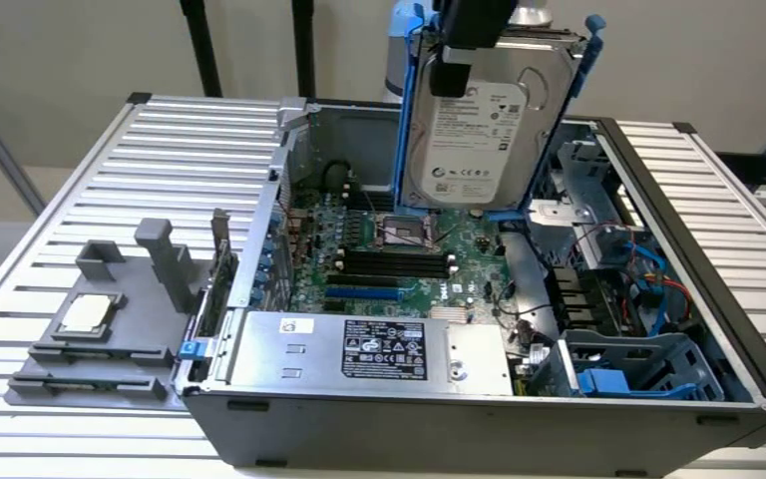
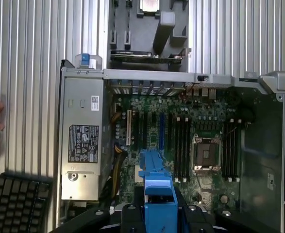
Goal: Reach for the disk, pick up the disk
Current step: 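Pick up the disk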
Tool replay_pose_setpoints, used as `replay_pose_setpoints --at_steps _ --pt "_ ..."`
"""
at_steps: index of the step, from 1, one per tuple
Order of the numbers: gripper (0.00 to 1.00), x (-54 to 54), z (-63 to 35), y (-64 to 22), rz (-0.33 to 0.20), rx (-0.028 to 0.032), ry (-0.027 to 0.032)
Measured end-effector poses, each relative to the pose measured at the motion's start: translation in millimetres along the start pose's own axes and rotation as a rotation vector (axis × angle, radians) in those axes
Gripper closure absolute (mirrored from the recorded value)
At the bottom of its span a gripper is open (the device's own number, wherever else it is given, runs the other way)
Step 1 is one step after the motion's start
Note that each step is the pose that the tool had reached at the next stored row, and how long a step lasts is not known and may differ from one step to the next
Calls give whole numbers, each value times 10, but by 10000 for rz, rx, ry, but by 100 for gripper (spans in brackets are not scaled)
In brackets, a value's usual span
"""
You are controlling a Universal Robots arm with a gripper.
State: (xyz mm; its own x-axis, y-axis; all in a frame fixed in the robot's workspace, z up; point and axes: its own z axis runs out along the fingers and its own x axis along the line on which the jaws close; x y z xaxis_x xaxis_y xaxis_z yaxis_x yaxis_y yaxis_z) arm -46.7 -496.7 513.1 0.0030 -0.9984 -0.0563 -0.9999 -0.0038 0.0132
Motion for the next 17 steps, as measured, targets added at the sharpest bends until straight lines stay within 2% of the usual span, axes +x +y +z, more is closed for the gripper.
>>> replay_pose_setpoints --at_steps 17 --pt "67 361 -5 -649 -1 0 0"
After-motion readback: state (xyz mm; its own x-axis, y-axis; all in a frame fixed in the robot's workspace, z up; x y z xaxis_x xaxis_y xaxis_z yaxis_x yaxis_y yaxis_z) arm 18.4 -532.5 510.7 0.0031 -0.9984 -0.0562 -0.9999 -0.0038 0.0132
